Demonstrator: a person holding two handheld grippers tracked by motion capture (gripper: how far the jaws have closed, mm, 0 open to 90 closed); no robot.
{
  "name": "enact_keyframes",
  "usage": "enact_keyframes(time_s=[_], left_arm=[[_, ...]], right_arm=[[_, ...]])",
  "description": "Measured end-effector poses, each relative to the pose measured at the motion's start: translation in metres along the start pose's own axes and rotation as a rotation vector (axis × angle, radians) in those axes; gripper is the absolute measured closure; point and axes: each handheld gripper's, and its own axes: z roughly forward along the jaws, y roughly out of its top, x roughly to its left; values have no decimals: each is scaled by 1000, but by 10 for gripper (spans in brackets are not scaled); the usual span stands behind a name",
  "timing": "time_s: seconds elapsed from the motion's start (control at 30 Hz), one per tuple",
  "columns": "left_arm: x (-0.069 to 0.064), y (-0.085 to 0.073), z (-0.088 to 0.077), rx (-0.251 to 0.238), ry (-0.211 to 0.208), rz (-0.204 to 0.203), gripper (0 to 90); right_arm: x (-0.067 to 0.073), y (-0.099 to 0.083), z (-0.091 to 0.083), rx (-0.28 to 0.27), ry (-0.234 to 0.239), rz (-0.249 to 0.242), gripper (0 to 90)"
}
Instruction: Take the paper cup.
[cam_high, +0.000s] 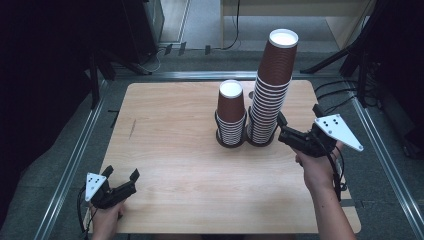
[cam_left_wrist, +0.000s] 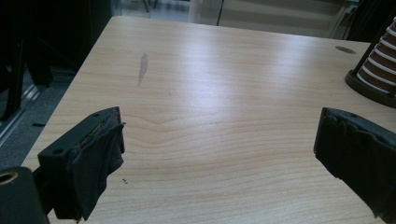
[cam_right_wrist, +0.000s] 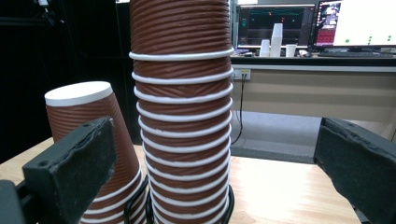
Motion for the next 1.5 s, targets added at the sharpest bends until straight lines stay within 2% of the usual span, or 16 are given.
enact_keyframes(time_s=[0.77, 0.97, 1.17, 1.3, 1.5], left_arm=[[0, 0, 0, 2, -10, 3, 19], [0, 0, 1, 5, -9, 9, 19], [0, 0, 1, 6, -12, 8, 19], [1, 0, 1, 6, -17, 7, 19], [1, 0, 1, 7, -21, -1, 19]], right_arm=[[17, 28, 38, 16, 8, 21, 0], [21, 37, 52, 18, -3, 21, 0], [23, 46, 65, 9, -28, 46, 0], [27, 50, 76, 17, -39, 29, 0], [29, 54, 84, 11, -45, 35, 1]])
